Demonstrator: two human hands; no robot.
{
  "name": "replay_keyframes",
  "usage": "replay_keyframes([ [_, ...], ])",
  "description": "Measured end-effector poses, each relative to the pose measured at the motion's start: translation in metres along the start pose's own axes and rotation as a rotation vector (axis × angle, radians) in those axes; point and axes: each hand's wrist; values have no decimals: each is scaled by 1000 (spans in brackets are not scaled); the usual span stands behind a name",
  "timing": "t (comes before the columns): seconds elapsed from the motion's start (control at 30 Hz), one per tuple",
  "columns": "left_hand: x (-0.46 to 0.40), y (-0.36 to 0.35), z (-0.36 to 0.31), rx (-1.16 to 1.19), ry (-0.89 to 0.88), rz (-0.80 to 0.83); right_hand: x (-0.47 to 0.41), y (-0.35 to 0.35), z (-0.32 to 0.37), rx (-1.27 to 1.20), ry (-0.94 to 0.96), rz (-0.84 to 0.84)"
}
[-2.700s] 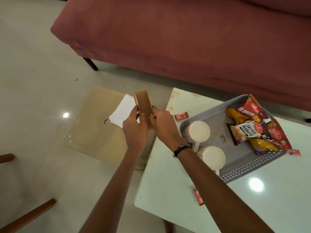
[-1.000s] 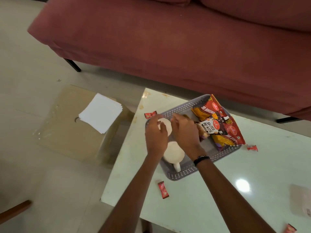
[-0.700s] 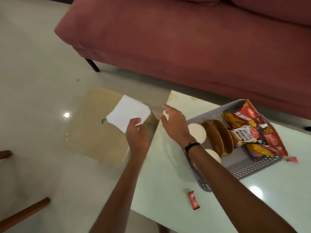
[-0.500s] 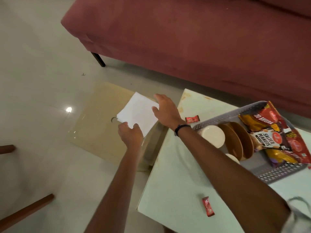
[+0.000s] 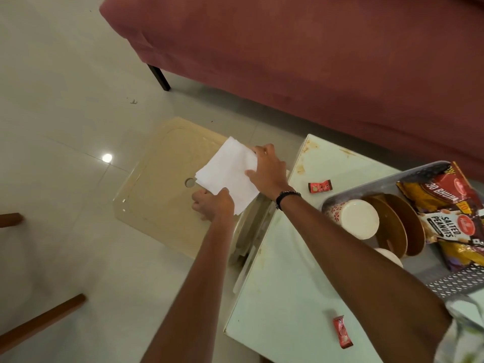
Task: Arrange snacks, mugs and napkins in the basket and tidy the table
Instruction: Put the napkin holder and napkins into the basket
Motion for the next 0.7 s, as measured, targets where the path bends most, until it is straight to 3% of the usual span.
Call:
replay_keyframes([
  [0.33,10,15,21,-43,-169,74,54,7,-32,-533,-158,309],
  [0.47,28,19,37,-64,-227,264,76,23,-57,-684,-152,403],
  [0.7,93,13,27,251,-169,723,112,87,-103,-1025,-206,459],
])
Point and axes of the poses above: each hand's wrist, its own x-axis away from the middle knuckle, its own y-axis out of the back of the hand, z = x × y, and after that the axes turned 6 degrees about -y, right-handed
